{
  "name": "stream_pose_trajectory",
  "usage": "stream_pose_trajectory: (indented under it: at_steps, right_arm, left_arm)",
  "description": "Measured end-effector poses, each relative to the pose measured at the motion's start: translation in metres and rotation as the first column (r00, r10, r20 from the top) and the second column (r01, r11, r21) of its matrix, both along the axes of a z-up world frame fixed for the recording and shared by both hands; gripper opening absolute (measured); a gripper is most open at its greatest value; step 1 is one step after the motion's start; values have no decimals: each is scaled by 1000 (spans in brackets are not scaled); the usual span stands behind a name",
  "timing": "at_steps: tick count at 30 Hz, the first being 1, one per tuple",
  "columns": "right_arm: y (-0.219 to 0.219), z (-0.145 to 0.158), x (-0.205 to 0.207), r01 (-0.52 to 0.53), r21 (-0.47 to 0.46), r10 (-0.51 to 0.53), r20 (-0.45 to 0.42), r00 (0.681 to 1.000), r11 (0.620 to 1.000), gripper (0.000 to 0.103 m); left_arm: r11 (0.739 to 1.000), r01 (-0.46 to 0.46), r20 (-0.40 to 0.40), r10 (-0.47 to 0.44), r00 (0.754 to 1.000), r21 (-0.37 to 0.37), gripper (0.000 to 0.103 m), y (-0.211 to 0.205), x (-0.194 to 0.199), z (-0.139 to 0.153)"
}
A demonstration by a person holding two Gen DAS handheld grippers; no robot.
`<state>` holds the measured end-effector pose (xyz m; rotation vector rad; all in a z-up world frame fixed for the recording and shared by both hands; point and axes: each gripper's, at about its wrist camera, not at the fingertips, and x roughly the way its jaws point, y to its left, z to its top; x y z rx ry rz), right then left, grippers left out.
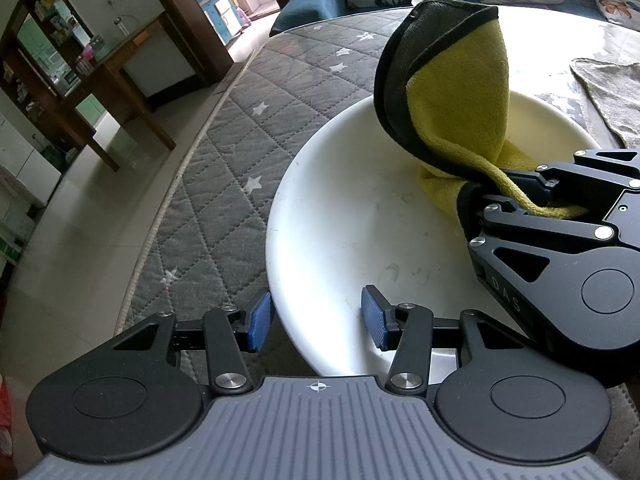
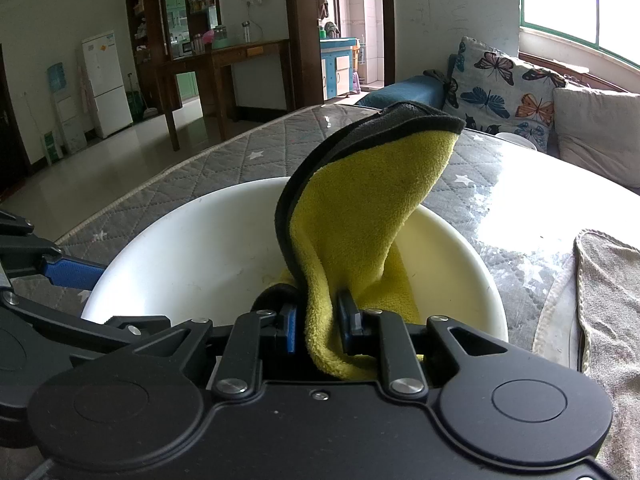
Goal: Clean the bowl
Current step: 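Keep scrubbing the basin wall with the cloth while the left tool holds the rim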
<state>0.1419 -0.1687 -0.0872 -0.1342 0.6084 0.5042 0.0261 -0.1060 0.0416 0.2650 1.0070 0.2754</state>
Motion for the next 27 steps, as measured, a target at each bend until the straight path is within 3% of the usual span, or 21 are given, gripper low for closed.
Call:
stream_pose_trajectory:
  at_steps: [27]
  right_arm:
    - [4,-1,-3,-2,14,2,-4,1000,1000,21]
  left_arm:
    - [1000,-4,-1,4,1000,-3,54,-4,1,2]
